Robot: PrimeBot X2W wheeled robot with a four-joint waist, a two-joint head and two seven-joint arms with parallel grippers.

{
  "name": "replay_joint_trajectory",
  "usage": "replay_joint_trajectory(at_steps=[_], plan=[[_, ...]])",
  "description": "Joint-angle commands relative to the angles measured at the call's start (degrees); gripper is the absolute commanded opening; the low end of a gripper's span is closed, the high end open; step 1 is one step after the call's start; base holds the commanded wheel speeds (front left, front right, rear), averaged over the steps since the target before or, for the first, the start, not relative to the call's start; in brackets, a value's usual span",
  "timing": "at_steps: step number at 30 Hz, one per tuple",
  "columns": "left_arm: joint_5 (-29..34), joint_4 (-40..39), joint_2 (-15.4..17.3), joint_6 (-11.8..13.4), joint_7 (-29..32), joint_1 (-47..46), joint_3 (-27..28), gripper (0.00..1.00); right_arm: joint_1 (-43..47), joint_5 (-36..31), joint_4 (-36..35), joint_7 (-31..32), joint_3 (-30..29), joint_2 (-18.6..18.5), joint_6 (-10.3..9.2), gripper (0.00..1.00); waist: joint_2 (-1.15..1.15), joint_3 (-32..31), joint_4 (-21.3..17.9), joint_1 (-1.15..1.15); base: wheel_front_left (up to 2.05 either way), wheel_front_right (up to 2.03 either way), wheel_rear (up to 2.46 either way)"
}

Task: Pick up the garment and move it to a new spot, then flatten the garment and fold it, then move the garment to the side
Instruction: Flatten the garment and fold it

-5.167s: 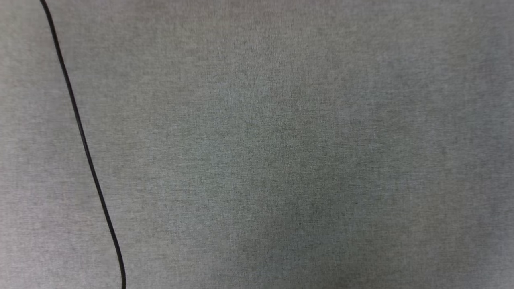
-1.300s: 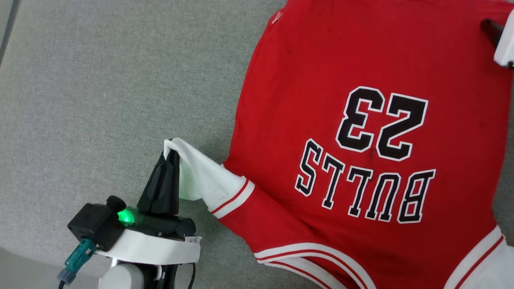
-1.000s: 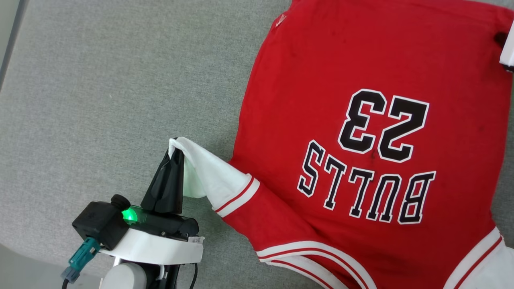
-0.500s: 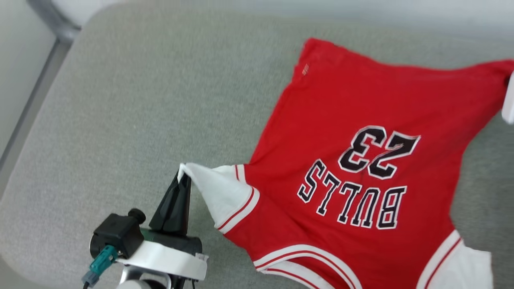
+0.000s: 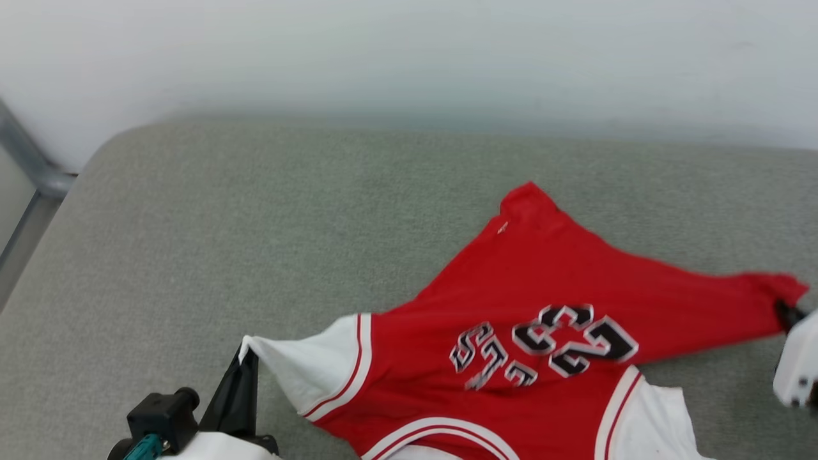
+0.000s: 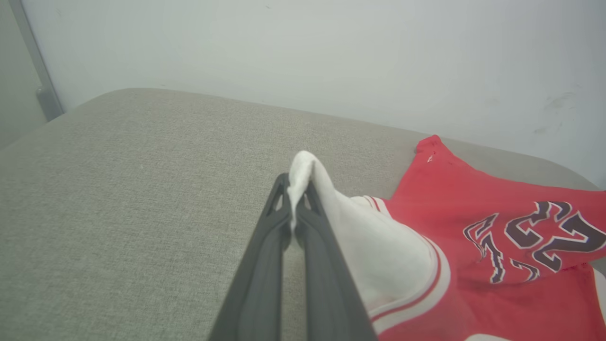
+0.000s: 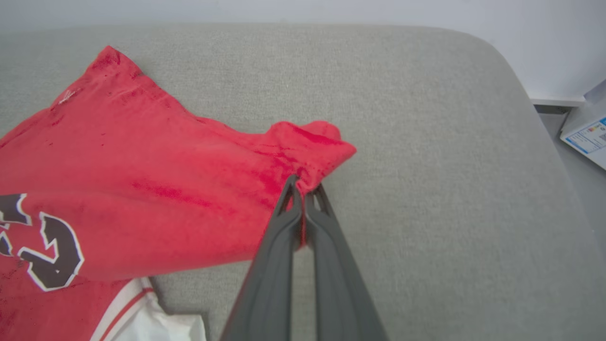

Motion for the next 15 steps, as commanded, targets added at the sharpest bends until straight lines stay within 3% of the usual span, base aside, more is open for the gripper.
replay_joint_trajectory(at_steps=[1, 9, 15], plan=[[-0.7, 0.6, 0.5, 0.5, 0.3, 1.3, 0.7, 0.0, 6.3, -0.4, -4.5, 0.1, -2.0, 2.3, -0.06, 0.0, -0.01, -2.5, -2.4, 0.02, 0.0, 0.0, 0.0], [-1.8, 3.4, 1.3, 0.9, 1.0, 3.9, 1.9, 0.0, 23.7, -0.8, -16.3, 0.2, -6.1, 11.5, -0.05, 0.0, -0.01, -4.7, -3.8, 0.02, 0.0, 0.0, 0.0], [-2.6, 6.1, 1.4, 0.5, 0.4, 3.8, 2.0, 0.0, 32.4, -0.7, -17.5, -0.6, -5.7, 17.0, -0.05, 0.0, -0.01, -4.9, -4.5, 0.02, 0.0, 0.0, 0.0]])
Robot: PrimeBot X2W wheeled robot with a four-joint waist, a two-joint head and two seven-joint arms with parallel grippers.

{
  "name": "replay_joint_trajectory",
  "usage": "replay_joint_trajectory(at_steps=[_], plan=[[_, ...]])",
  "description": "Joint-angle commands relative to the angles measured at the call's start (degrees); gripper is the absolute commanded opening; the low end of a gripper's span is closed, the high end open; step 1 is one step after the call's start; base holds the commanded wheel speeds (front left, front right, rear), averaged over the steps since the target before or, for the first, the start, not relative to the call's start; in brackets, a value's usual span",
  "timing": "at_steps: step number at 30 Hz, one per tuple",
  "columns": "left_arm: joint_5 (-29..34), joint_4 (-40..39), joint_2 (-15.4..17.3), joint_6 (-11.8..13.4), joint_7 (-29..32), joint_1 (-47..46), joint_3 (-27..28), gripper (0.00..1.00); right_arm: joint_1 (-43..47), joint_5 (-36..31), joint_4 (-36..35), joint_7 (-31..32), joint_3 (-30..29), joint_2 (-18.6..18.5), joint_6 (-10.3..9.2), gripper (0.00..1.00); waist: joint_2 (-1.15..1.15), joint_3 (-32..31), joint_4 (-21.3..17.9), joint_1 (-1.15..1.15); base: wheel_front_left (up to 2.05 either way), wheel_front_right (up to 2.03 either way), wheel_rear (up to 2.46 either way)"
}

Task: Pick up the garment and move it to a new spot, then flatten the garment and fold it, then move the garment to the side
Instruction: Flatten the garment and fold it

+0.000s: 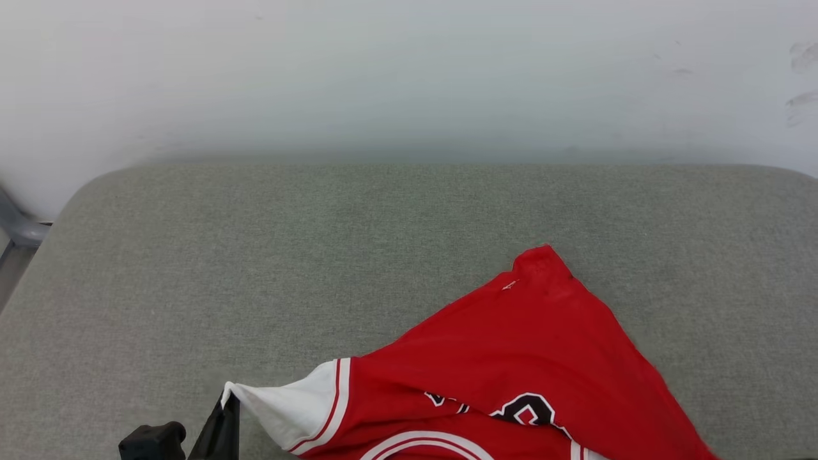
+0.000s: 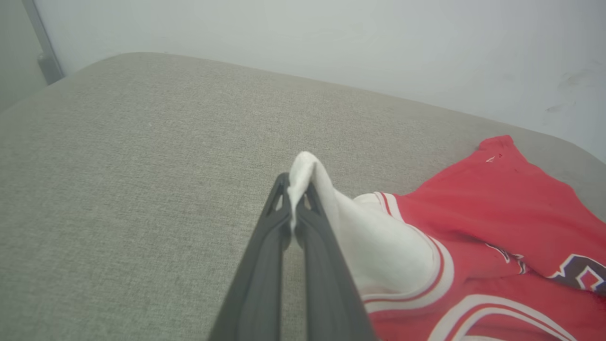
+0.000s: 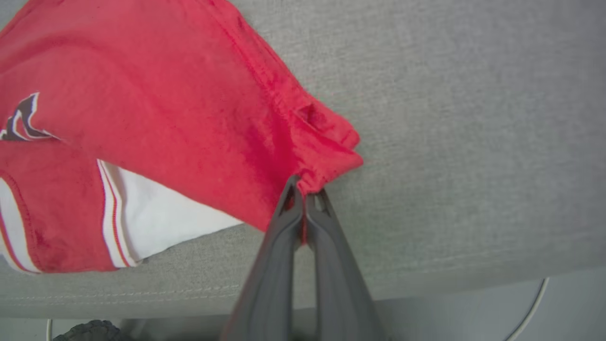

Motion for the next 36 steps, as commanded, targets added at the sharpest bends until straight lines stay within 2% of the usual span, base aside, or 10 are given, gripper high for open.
replay_joint_trajectory(at_steps=[1, 4, 5, 6, 7, 15, 20, 28, 33, 36], plan=[[-0.2, 0.5, 0.1, -0.2, -0.4, 0.1, 0.2, 0.0, 1.2, 0.1, 0.8, -0.3, 0.5, 0.6, -0.04, 0.0, 0.0, 0.0, -0.3, 0.01, 0.0, 0.0, 0.0], [-0.3, 1.2, 0.3, -0.5, -0.4, -0.6, -0.1, 0.0, 2.0, 1.0, 2.8, -1.1, 1.5, 1.3, -0.04, 0.0, 0.0, 0.0, -0.5, 0.01, 0.0, 0.0, 0.0], [-0.4, 1.4, 0.3, -0.6, -0.4, -0.7, -0.2, 0.0, 2.2, 0.8, 3.5, -1.6, 1.8, 1.4, -0.04, 0.11, 0.0, 0.0, -0.6, 0.01, 0.0, 0.0, 0.0], [-0.5, 1.6, 0.3, -0.5, -0.5, -0.8, -0.2, 0.0, 1.9, 1.0, 3.9, -2.6, 1.7, 1.5, -0.04, 0.43, 0.0, -0.1, -0.6, 0.01, 0.0, 0.0, 0.0], [-0.5, 1.7, 0.3, -0.5, -0.5, -0.9, -0.4, 0.0, 1.2, 1.7, 4.0, -4.0, 1.6, 1.5, -0.04, 1.0, 0.0, -0.1, -0.7, 0.01, 0.0, 0.0, 0.0], [-0.7, 2.0, 0.2, -1.2, -1.1, -1.7, -1.2, 0.0, -4.8, 1.1, 1.9, -24.7, 3.1, 0.4, -0.03, 1.0, 0.0, 0.1, -1.2, 0.01, 0.0, 0.0, 0.0], [-0.4, 1.8, -0.3, -1.3, -1.5, -2.8, -1.9, 0.0, -11.4, 0.3, 5.6, -29.5, 4.6, -2.3, -0.03, 1.0, 0.0, 1.3, -0.8, 0.01, 0.0, 0.0, 0.0], [0.1, -0.6, -1.2, -2.2, -3.2, -7.8, -3.4, 0.0, -27.4, 1.9, 13.2, -22.4, 10.4, -9.2, -0.03, 1.0, 0.0, 7.5, 2.3, 0.01, 0.0, 0.0, 0.0], [0.5, -1.4, -2.1, -3.1, -4.2, -11.4, -4.4, 0.0, -36.9, 4.5, 16.8, -11.0, 15.9, -14.2, -0.04, 1.0, 0.0, 11.1, 4.7, 0.01, 0.0, 0.0, 0.0], [0.7, -1.6, -2.5, -3.7, -4.8, -13.0, -5.3, 0.0, -41.3, 6.3, 18.5, -0.4, 19.7, -16.8, -0.03, 1.0, 0.0, 12.8, 6.2, 0.01, 0.0, 0.0, 0.0]])
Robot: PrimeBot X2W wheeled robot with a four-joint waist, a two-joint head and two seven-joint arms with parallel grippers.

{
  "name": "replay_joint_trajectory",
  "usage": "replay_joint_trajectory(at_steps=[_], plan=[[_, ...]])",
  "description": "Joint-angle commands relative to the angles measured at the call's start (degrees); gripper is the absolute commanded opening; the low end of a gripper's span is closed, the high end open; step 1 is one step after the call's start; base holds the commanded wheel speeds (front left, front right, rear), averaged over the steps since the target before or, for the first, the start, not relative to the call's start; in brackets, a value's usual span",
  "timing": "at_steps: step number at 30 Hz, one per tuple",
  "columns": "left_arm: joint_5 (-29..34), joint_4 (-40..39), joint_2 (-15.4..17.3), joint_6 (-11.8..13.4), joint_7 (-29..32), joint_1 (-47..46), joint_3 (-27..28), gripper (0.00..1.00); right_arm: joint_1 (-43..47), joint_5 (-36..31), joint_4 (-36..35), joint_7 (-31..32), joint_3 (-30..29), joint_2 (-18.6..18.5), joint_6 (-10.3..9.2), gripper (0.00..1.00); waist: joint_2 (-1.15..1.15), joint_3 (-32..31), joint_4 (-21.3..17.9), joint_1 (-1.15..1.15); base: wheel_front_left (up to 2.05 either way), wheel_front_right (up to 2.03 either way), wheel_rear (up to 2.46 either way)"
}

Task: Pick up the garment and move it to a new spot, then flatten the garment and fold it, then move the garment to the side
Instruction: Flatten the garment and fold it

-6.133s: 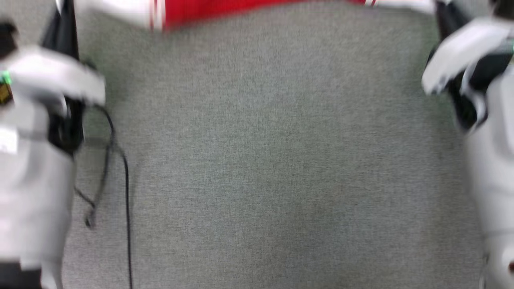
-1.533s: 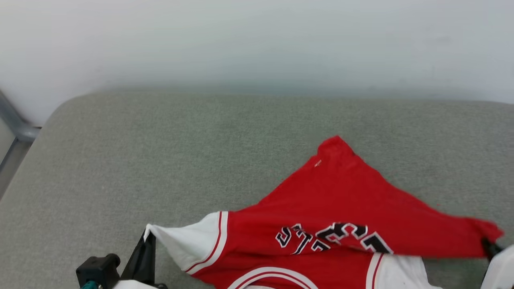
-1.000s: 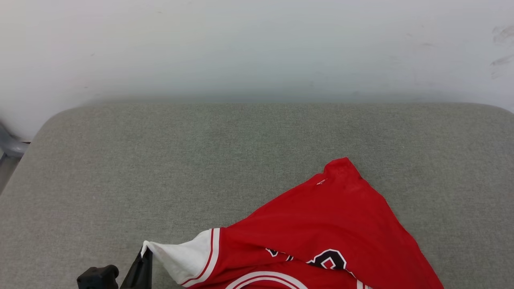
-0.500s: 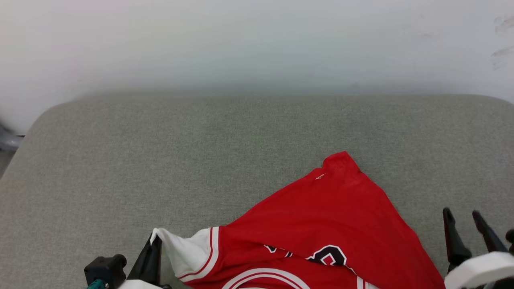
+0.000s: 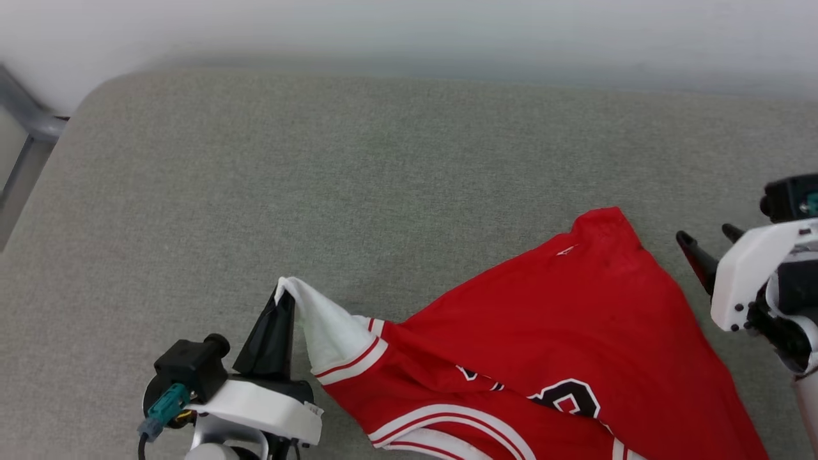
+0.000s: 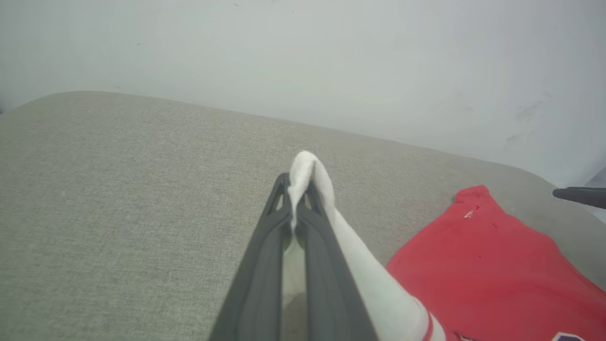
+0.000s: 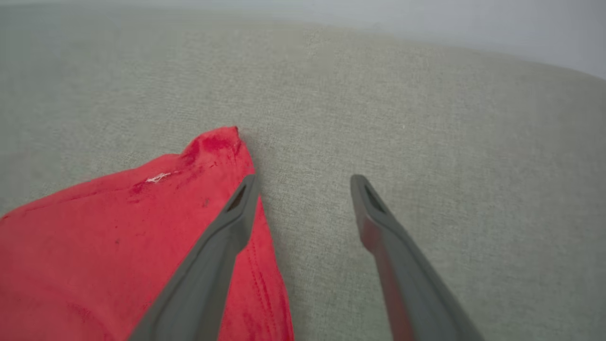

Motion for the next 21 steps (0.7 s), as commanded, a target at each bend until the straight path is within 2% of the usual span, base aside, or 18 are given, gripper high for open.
replay_joint_trajectory(at_steps=[1, 4, 7, 11, 14, 20, 21], plan=[[0.3, -0.1, -0.4, -0.5, -0.5, -1.5, -0.4, 0.0, -2.8, 1.5, 0.6, 5.7, 2.2, -1.2, -0.03, 1.0, 0.0, 2.5, 2.4, -0.01, 0.0, 0.0, 0.0], [-0.1, -0.3, -1.0, -0.9, -1.0, -3.2, -0.6, 0.0, -7.5, 3.3, 0.8, 14.8, 5.2, -2.9, -0.03, 1.0, 0.0, 4.9, 3.4, -0.01, 0.0, 0.0, 0.0], [-0.3, 0.0, -1.7, -1.4, -1.6, -4.5, -0.9, 0.0, -11.3, 3.8, 1.6, 21.1, 7.9, -3.4, -0.03, 1.0, 0.0, 7.0, 4.1, -0.01, 0.0, 0.0, 0.0], [-0.3, 0.5, -2.1, -2.1, -2.1, -6.5, -1.4, 0.0, -15.6, 2.7, 3.0, 24.4, 11.4, -4.0, -0.04, 1.0, 0.0, 9.5, 5.1, -0.01, 0.0, 0.0, 0.0], [-0.4, 0.8, -2.5, -2.6, -2.4, -7.7, -1.5, 0.0, -17.4, 2.3, 4.3, 24.6, 14.4, -4.1, -0.03, 1.0, 0.0, 11.1, 5.6, -0.01, 0.0, 0.0, 0.0], [-0.4, 1.7, -3.1, -3.4, -2.8, -9.3, -1.6, 0.0, -17.0, 4.2, 10.1, 28.5, 19.6, -3.5, -0.03, 1.0, 0.0, 12.8, 6.0, -0.01, 0.0, 0.0, 0.0], [-0.4, 2.0, -3.2, -3.5, -2.8, -9.6, -1.6, 0.0, -16.8, 6.0, 11.1, 29.4, 20.4, -2.9, -0.02, 0.2, 0.0, 13.0, 6.0, -0.01, 0.0, 0.0, 0.0]])
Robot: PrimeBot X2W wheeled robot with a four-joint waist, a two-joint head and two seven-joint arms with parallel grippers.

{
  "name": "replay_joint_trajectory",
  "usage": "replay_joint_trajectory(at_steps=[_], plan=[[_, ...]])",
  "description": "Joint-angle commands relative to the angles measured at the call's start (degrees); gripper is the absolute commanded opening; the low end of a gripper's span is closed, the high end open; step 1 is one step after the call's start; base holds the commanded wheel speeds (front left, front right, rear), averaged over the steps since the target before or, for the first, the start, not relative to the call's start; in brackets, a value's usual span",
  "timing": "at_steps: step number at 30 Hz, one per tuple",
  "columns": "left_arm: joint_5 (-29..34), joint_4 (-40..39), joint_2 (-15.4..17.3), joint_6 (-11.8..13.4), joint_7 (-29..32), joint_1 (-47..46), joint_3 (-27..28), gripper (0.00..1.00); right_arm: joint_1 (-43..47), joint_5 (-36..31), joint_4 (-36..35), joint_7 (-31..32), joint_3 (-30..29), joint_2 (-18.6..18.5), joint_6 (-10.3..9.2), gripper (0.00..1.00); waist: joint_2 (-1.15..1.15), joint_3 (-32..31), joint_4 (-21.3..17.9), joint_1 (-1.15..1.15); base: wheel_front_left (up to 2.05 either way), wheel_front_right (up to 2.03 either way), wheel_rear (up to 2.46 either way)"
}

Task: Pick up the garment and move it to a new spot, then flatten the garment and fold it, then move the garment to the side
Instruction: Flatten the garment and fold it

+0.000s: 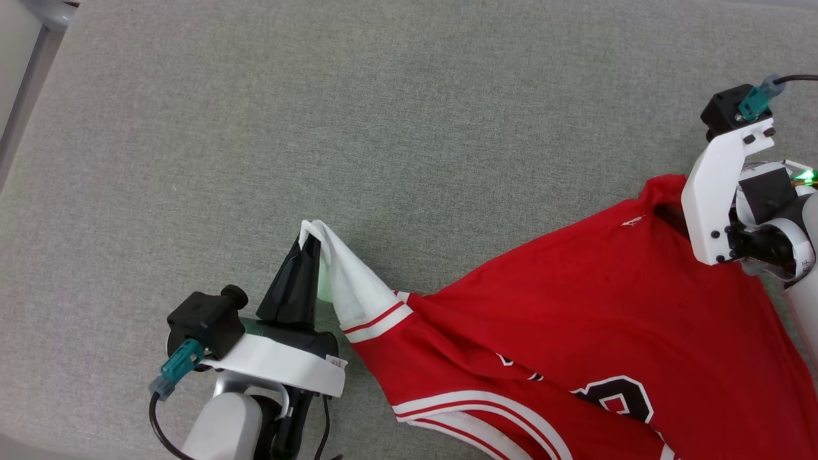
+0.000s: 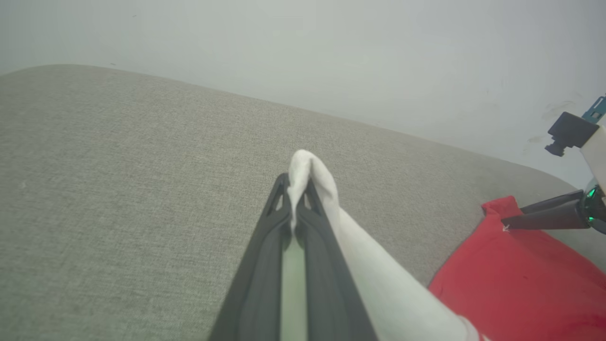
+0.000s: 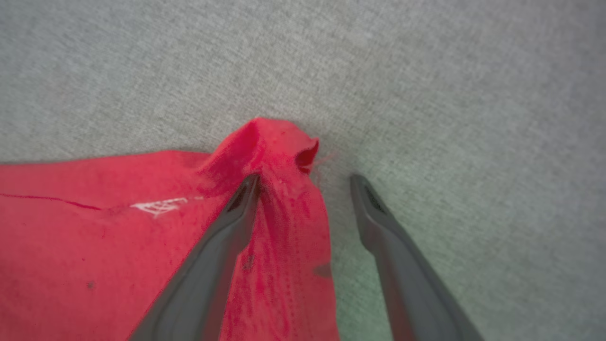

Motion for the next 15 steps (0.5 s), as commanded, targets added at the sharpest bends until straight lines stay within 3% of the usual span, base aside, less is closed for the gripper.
replay_joint_trajectory(at_steps=[1, 7, 15], plan=[[-0.1, 0.3, -0.3, -0.3, -0.3, -0.9, 0.1, 0.0, 2.5, 1.6, 2.9, 1.5, 2.4, 1.5, 0.0, 0.0, 0.0, 0.2, 0.0, 0.0, 0.0, 0.0, 0.0], [-0.3, 1.6, -0.6, -0.7, -0.4, -1.0, 0.7, 0.0, 0.4, 2.3, 2.9, -2.1, 2.4, 0.0, -0.06, 0.0, 0.0, -1.8, -0.2, 0.0, 0.0, 0.0, 0.0], [1.3, 2.1, 2.3, -0.8, -0.3, -4.5, 2.1, 0.0, -0.8, -0.3, 0.5, -10.6, -0.3, 0.9, -0.05, 0.0, 0.0, -6.2, -2.1, 0.0, 0.0, 0.0, 0.0]])
